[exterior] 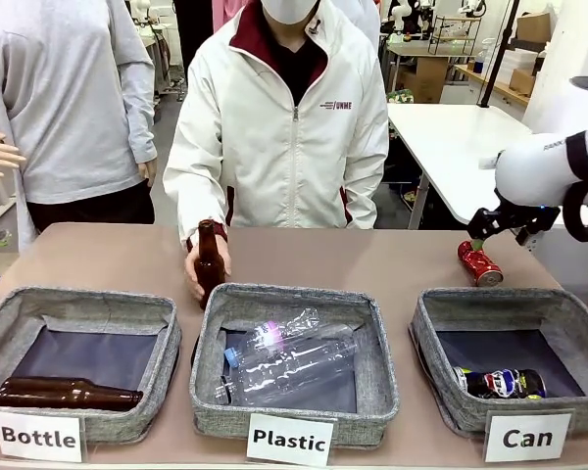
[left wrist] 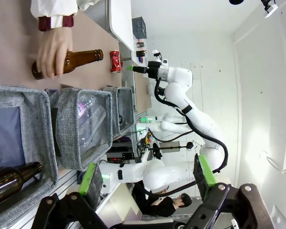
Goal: Sort the can waste into the basket.
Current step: Pick up the can waste from the table and place it in the right Fabric basket.
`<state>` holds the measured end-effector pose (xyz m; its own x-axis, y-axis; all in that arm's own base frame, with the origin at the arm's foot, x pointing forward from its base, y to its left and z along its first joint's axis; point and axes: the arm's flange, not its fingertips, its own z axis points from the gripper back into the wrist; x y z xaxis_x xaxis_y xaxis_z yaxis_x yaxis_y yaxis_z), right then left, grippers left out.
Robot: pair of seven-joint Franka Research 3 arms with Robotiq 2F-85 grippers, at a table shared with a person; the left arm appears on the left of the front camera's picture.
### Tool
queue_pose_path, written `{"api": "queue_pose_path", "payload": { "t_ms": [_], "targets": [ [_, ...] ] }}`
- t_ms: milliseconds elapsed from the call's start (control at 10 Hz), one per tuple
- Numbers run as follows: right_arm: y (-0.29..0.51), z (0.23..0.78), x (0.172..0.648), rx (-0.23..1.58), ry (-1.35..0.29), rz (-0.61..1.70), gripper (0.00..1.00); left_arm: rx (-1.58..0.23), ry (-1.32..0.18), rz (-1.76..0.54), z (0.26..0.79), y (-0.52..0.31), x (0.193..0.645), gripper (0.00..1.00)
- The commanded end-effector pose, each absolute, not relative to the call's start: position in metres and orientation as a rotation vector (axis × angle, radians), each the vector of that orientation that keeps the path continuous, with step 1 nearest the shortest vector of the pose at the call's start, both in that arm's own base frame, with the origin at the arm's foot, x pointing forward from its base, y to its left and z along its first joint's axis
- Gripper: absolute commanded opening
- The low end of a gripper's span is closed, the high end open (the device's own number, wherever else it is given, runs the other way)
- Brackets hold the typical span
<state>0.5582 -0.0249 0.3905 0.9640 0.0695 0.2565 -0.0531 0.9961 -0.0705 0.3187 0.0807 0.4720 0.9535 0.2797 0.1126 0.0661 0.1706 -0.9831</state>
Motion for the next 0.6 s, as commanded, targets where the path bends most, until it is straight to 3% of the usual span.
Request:
{"api": "queue_pose_path", "payload": {
  "t_ms": [0, 500],
  "targets": [
    [-0.035, 0.386, 0.581, -0.043, -0.217, 0.101, 1.0, -1.414, -0.297, 0.164, 0.475, 0.08, 0.318, 1.0],
    [-0.049, 0.336, 0.623, -0.006, -0.125, 0.066, 1.0, -1.397, -0.295, 0.155, 0.472, 0.081, 0.319, 1.0]
  ]
}}
